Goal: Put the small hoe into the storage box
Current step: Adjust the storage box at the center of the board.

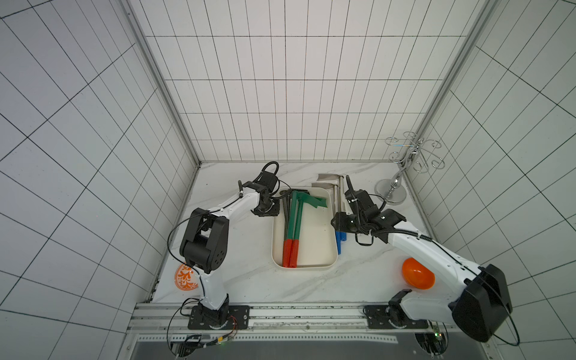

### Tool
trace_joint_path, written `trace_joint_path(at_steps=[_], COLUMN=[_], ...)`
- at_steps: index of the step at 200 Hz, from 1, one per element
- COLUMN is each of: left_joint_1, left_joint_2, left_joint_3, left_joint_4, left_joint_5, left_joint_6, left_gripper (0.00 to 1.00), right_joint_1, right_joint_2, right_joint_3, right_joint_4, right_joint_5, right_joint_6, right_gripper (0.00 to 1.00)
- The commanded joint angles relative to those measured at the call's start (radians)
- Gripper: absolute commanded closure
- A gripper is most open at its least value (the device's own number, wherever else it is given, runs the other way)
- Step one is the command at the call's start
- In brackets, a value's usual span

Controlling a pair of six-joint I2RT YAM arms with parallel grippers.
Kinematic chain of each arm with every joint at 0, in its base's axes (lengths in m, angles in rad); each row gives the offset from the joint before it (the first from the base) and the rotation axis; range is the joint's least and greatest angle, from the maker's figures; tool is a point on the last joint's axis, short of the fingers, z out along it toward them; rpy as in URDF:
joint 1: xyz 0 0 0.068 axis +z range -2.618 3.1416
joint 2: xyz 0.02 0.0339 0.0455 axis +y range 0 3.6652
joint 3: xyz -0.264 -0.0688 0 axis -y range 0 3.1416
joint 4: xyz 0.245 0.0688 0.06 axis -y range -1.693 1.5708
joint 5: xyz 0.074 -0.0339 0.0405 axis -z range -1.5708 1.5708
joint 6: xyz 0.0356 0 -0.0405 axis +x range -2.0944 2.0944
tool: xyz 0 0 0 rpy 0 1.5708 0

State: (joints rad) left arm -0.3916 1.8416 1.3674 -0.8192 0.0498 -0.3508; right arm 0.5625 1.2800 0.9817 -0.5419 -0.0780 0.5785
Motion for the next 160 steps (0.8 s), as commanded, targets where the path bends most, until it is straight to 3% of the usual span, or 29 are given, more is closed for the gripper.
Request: trace_joint_path(at_steps=[1,89,160], left_joint_1=[0.002,0.048,0.11], left_joint_2=[0.004,-0.028,-0.093], left_joint_3=[-0.014,-0.047,-0.089], left_joint_4=[0.016,0.005,-0.017], left_joint_5=[-0.041,-0.063,-0.074], left_joint_6=[-0.018,-0.021,-0.006], left_gripper=[0.68,0.82,0.86], right_joint_1=[-0.011,-0.011,-0.011], right_joint_2=[0.004,0.001,0.01], right_joint_3=[-0.017,-0.02,-0.016], right_joint_4=[-0.021,-0.022,-0.022], right_joint_5=[0.023,0.023,0.021], right_joint_6=[-0.003,-0.002,0.0], right_gripper=[0.53,0.53,0.53])
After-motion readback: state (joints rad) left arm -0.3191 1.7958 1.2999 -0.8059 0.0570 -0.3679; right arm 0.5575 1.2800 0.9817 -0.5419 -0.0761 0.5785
